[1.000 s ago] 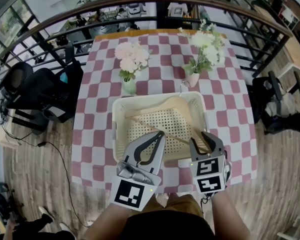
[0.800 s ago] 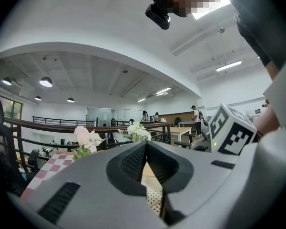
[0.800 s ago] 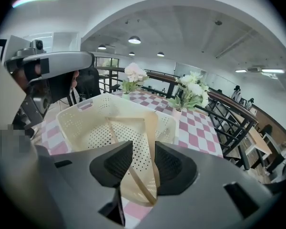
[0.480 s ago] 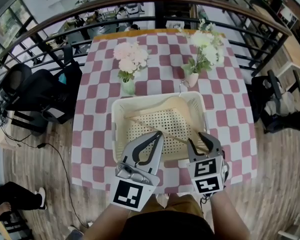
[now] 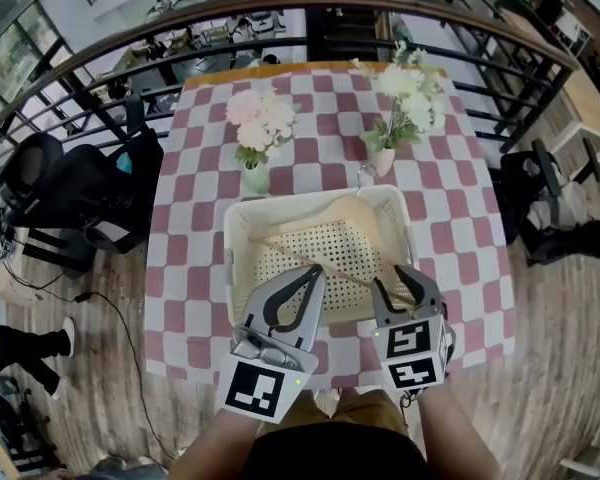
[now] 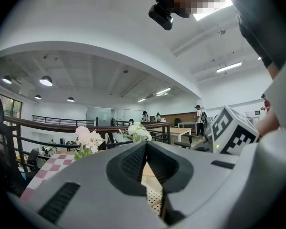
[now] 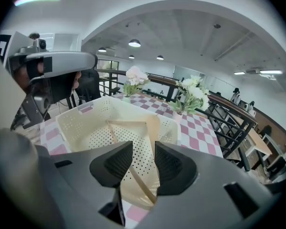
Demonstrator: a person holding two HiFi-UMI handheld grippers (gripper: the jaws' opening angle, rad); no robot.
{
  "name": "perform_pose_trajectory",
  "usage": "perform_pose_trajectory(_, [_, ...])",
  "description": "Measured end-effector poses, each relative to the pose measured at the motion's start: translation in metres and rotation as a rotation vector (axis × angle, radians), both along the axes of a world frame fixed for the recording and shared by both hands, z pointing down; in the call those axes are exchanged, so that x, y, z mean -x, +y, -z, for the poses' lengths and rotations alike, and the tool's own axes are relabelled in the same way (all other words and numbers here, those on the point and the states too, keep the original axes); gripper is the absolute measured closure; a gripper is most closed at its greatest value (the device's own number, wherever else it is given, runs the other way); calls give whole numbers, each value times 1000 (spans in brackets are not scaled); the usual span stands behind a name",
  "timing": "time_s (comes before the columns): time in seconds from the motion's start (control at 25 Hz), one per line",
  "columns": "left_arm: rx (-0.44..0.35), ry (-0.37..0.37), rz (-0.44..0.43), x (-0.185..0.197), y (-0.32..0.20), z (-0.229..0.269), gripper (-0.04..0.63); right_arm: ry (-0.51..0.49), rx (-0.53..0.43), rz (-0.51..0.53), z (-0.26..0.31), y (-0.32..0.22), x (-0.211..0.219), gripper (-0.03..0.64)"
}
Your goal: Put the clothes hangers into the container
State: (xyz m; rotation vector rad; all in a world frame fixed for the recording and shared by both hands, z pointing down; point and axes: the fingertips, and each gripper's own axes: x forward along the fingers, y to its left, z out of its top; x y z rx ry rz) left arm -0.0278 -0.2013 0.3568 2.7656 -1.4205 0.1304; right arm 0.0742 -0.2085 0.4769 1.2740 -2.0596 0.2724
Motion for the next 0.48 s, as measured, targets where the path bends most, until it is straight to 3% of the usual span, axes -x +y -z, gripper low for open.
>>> perform_pose_trajectory(0.48, [-51,5,-10,2,4,24,588,-162,-225,127,72,0,30,462])
